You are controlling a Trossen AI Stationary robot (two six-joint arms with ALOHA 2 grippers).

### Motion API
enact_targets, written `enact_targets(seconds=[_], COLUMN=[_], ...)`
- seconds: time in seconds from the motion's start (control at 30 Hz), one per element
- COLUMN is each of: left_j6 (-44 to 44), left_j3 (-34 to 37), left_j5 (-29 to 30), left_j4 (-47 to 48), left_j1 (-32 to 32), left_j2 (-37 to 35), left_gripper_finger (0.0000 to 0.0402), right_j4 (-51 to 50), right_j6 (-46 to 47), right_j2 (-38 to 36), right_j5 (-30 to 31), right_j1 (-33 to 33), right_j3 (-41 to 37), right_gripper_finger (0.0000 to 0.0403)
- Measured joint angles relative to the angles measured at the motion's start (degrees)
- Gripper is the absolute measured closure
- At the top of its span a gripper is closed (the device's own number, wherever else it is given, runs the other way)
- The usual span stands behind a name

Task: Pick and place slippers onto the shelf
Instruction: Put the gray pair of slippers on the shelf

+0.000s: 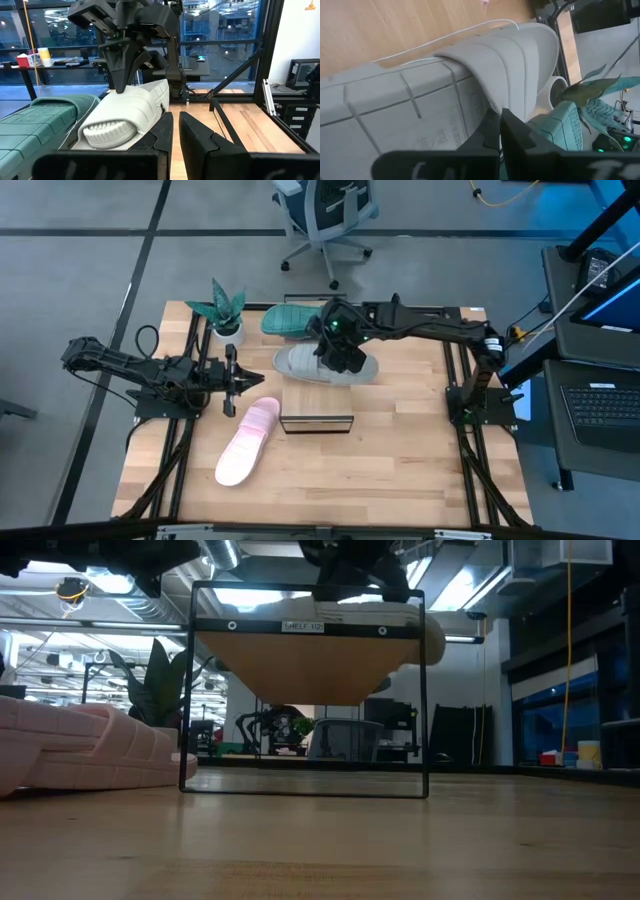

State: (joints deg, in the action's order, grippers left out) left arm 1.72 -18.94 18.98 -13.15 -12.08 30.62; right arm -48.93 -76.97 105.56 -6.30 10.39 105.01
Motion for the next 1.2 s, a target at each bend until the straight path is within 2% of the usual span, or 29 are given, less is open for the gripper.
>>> enact_targets(seconds=[0.83,1.2], left_j6=[-0.02,-0.04], left_j3=[0.0,0.0], left_j5=[-0.03,-0.14], left_j4=[0.72,0.97], left_j1=[0.0,0.0], left_j2=[-0.01,0.01], left_gripper_finger=[0.0376,0.0376], right_j4=[7.26,9.91], right_j6=[0.49,0.45], right_j2=[1.49,6.29], right_j5=[-2.33,-3.28], right_j1=[0.71,0.73], right_j3=[0.0,0.07], right_gripper_finger=[0.0401,0.0401])
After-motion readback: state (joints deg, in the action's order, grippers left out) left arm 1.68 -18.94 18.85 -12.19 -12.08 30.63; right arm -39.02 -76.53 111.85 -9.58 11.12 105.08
